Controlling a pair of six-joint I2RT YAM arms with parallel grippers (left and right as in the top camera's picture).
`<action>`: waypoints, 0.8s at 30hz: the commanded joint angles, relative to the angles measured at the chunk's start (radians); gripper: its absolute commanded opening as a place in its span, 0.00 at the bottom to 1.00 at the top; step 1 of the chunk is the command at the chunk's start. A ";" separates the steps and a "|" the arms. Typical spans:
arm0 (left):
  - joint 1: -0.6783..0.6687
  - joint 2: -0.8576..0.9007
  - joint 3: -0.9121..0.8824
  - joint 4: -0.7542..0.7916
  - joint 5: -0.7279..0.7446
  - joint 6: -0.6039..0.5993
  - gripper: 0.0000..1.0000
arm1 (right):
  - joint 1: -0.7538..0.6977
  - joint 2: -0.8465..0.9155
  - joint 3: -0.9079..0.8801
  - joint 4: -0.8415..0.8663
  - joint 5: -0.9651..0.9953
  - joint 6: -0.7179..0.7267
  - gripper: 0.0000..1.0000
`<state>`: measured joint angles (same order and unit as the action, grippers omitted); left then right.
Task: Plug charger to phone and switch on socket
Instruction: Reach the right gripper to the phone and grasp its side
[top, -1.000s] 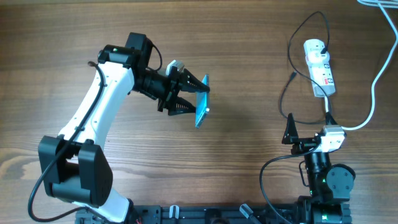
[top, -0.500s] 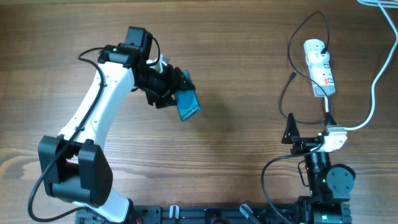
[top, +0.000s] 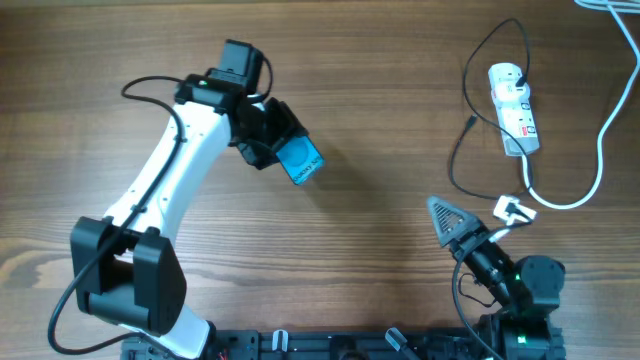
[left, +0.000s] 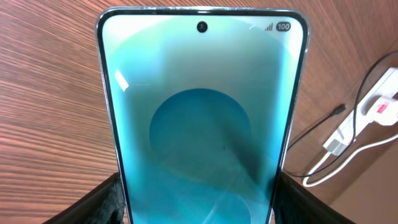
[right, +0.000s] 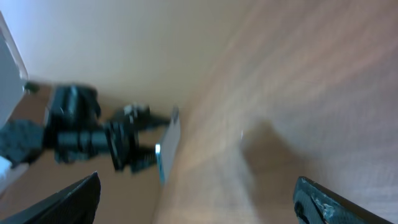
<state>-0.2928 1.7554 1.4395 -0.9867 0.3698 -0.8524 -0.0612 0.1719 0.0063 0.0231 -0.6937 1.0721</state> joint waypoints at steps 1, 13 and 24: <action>-0.067 -0.005 0.021 0.011 -0.083 -0.076 0.43 | 0.006 0.098 -0.001 0.000 -0.117 -0.166 1.00; -0.224 -0.005 0.021 0.097 -0.147 -0.226 0.43 | 0.006 0.409 -0.001 0.248 -0.131 -0.249 1.00; -0.304 -0.005 0.021 0.155 -0.158 -0.337 0.43 | 0.213 0.532 -0.001 0.499 0.093 -0.176 1.00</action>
<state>-0.5755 1.7554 1.4395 -0.8482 0.2272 -1.1301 0.0631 0.6750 0.0063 0.4824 -0.7521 0.8627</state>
